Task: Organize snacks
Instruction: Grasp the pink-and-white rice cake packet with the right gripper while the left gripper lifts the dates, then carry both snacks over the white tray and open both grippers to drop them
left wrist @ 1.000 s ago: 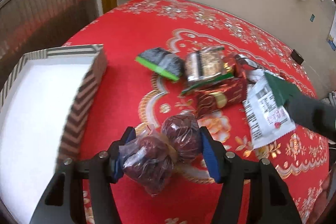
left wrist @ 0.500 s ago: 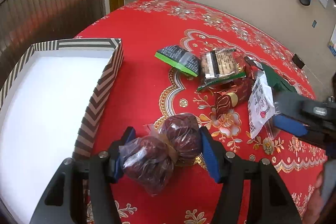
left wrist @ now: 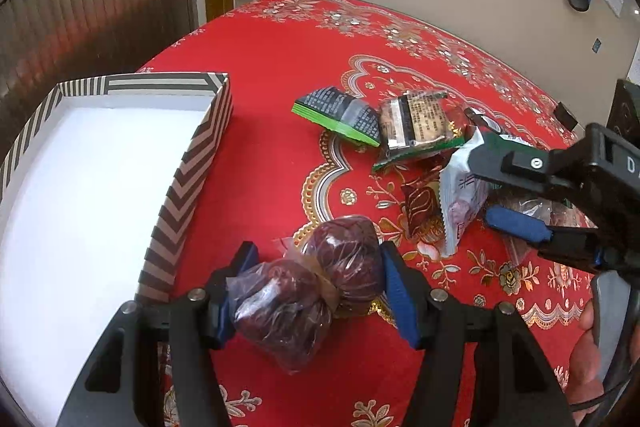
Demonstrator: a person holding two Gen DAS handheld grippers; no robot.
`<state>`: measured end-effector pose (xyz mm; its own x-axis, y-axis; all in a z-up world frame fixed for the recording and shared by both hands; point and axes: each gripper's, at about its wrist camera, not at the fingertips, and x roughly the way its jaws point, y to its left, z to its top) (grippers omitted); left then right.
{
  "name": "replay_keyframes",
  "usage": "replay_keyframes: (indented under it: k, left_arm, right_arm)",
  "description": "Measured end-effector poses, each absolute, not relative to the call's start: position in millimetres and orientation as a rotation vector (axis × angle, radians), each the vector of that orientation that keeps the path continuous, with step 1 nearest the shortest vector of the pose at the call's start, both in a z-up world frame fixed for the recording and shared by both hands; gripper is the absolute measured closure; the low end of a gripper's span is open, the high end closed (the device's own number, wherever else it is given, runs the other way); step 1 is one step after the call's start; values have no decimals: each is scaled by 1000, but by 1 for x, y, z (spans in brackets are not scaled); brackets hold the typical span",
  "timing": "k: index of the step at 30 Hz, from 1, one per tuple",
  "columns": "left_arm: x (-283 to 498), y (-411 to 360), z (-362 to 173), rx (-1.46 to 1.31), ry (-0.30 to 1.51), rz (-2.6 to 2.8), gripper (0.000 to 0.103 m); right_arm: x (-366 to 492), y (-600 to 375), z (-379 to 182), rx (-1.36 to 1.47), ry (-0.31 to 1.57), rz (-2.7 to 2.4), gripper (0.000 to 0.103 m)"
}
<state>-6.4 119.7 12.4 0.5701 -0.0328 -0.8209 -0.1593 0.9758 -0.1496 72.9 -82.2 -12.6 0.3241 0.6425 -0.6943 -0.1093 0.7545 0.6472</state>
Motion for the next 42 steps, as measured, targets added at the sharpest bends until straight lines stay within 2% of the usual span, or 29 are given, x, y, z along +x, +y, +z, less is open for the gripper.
replay_keyframes:
  k: [8,10,12,18,29,42]
  left_arm:
    - [-4,118,12,-193,954,87,39]
    - [-4,119,12,-192,952,81,39]
    - [-6,120,13,-190,950,74,40]
    - [-15,124,21,-202,933,68,42]
    - [-50,141,55,-201,889,20,42]
    - [-60,218,84,-136,829,186,42]
  right_arm:
    - [79,-60,-12,572,1112,488,25]
    - [79,-60,-13,539,1100,487,42]
    - [76,-61,-13,505,1094,516,46]
    - [50,-72,2,328,1012,509,48]
    - [1,-84,25,255,941,570,48]
    - [-3,14,43,131,933,724,48]
